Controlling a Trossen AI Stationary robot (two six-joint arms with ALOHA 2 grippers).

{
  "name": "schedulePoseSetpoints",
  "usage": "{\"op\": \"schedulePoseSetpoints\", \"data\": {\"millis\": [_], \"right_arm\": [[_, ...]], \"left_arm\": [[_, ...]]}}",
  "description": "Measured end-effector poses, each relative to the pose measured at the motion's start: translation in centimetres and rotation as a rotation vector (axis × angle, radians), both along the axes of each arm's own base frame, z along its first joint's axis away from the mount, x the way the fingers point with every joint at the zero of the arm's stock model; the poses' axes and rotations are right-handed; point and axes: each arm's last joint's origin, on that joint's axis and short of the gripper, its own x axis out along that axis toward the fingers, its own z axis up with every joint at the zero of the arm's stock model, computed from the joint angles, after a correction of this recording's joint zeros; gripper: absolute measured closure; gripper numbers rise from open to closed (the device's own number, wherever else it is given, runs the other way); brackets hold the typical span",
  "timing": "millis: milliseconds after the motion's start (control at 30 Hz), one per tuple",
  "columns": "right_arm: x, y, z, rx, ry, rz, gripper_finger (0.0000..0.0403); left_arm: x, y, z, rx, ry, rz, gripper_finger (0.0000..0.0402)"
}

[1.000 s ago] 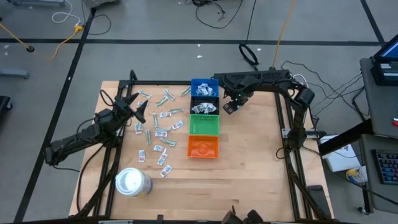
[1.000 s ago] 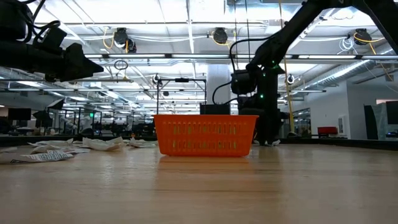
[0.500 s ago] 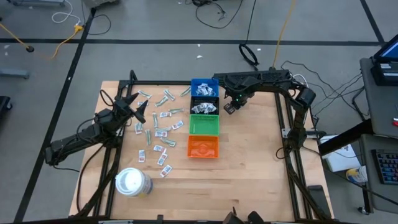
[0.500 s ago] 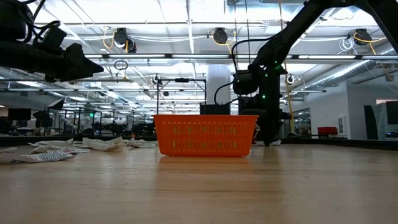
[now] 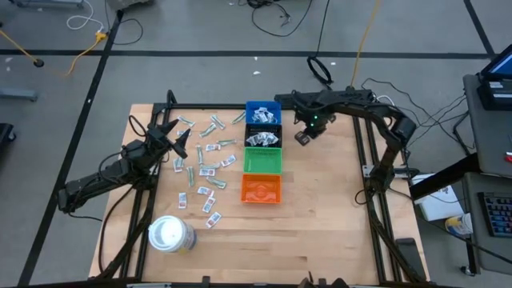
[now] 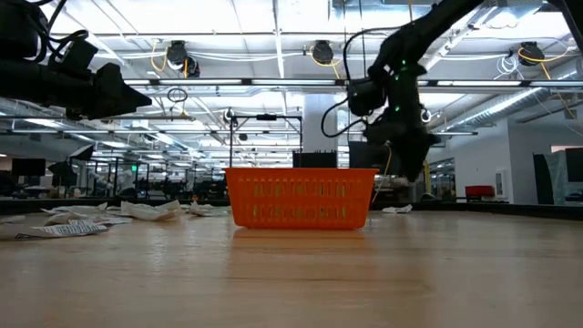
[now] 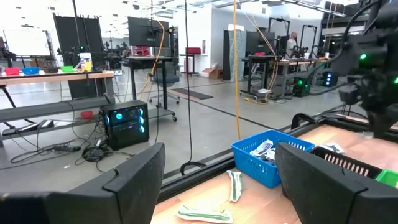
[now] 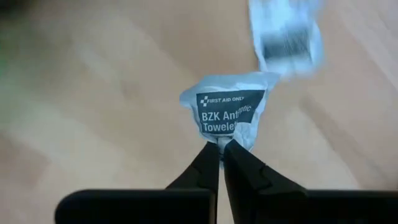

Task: Pick & Place First Aid Supplies
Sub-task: Put the black towelette pack into the black bin

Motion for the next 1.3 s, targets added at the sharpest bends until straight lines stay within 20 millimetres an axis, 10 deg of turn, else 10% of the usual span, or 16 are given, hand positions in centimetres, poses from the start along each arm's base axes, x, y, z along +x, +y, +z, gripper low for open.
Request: {"op": "schedulePoseSetpoints", "data": {"millis": [200, 800, 1300], "right_arm": [[0.1, 0.5, 2.0, 0.036, 0.043, 0.083, 0.0396], [11.4, 1.1, 5.0, -0.065, -0.073, 0.666, 0.0394], [15.3, 0.7, -0.4, -0.034, -0.043, 0.695, 0.0394]], "left_arm": [[0.0, 0.0, 0.0, 0.000, 0.000, -0.001, 0.0096], [0.0, 0.0, 0.0, 0.000, 0.000, -0.001, 0.0096], [0.0, 0.0, 0.0, 0.000, -0.001, -0.001, 0.0096]]}}
